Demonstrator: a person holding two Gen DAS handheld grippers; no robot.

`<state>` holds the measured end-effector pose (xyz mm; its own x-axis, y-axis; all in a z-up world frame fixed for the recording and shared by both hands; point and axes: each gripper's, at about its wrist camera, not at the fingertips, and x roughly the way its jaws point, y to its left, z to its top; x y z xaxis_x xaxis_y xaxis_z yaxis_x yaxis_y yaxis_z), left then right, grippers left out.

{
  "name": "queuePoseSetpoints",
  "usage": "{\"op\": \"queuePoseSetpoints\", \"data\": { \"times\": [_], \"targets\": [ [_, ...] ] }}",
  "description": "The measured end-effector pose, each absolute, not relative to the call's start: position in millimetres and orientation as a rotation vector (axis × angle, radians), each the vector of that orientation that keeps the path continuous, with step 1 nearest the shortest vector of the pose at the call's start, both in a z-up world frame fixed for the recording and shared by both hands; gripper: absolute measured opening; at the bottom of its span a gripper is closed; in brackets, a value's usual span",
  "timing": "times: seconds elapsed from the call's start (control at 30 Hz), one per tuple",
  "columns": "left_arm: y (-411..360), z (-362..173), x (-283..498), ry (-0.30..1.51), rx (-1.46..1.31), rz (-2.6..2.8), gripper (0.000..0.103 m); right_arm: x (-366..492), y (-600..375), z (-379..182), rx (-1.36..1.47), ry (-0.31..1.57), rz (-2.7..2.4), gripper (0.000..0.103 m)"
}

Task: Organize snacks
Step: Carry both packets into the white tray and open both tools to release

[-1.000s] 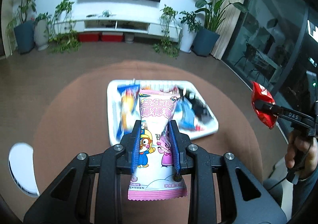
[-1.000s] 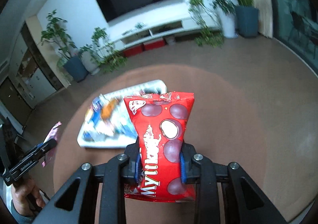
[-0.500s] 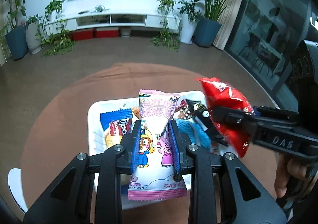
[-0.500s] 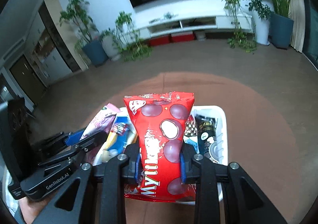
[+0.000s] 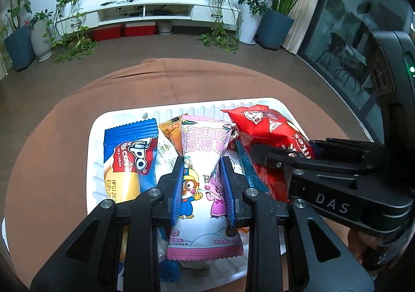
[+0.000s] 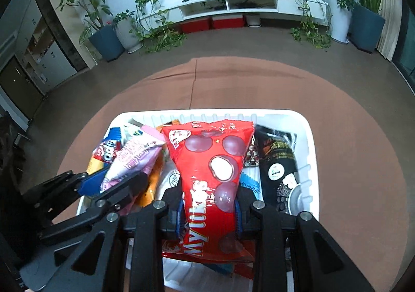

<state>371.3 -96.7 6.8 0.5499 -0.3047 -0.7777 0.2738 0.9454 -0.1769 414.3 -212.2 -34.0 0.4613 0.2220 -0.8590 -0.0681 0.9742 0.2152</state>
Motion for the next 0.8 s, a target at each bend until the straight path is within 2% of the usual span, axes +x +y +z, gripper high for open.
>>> {"op": "queuePoseSetpoints", "data": {
  "times": [0.43,0.8],
  "targets": [
    [-100,-31,385,0.959,-0.065,-0.324,0.025,415,-203,-49,0.127,1.092,0.161,0.032],
    [-96,-37,383,0.922,-0.102,-0.349,0.026,414,-211,-49,0.153,1.102,0.154,0.036]
  ]
}}
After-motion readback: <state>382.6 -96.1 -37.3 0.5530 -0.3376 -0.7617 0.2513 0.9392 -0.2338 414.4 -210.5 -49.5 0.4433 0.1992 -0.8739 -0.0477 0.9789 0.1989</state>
